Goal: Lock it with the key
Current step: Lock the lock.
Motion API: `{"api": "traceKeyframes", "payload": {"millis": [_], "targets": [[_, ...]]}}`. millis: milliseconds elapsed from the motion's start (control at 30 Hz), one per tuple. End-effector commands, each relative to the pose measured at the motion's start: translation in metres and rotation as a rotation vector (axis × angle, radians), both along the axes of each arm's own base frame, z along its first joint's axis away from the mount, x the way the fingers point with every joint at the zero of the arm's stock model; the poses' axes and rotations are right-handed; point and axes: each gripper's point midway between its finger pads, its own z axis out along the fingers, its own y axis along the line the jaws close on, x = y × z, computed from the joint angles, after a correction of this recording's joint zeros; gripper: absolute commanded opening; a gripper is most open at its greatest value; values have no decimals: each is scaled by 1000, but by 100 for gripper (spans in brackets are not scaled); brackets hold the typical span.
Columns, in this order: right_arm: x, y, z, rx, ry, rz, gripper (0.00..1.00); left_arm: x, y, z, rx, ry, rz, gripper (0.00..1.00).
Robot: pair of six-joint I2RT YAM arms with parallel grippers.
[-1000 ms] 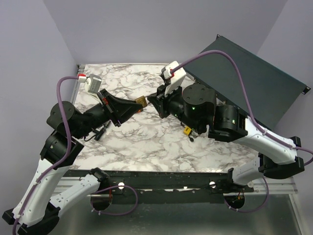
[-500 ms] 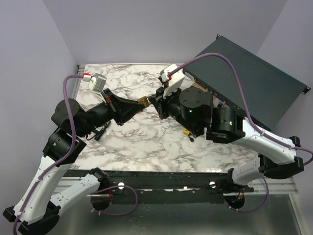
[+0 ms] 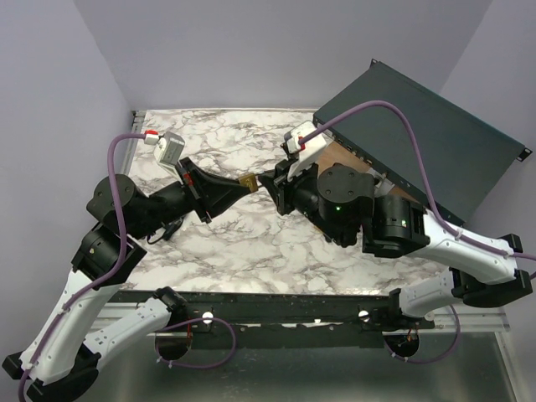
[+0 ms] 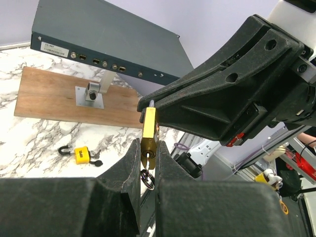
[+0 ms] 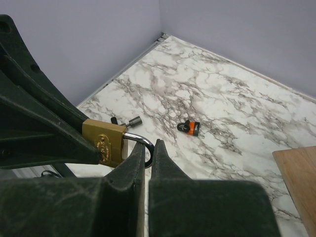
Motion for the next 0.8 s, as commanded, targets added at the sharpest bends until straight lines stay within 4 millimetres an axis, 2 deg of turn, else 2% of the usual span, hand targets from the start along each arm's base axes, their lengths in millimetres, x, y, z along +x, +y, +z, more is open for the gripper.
{"api": "traceKeyframes", "payload": {"millis": [0, 67, 133, 333, 533, 767], "targets": [[-71, 69, 5, 117, 62, 325, 1, 8, -22, -14, 15, 34, -68, 0], [-68, 67, 7, 109, 52, 311, 1, 9, -21, -14, 16, 35, -60, 1], [-66, 66, 8, 105, 49, 299, 1, 8, -20, -14, 14, 32, -54, 13], [-53, 60, 10, 91, 46, 211, 1, 9, -16, -16, 18, 28, -35, 36], [-41, 54, 10, 50, 27, 134, 1, 7, -12, -20, 22, 21, -19, 38], [-31, 41, 8, 1, -6, 75, 1, 7, 7, -15, 33, -23, 63, 50]]}}
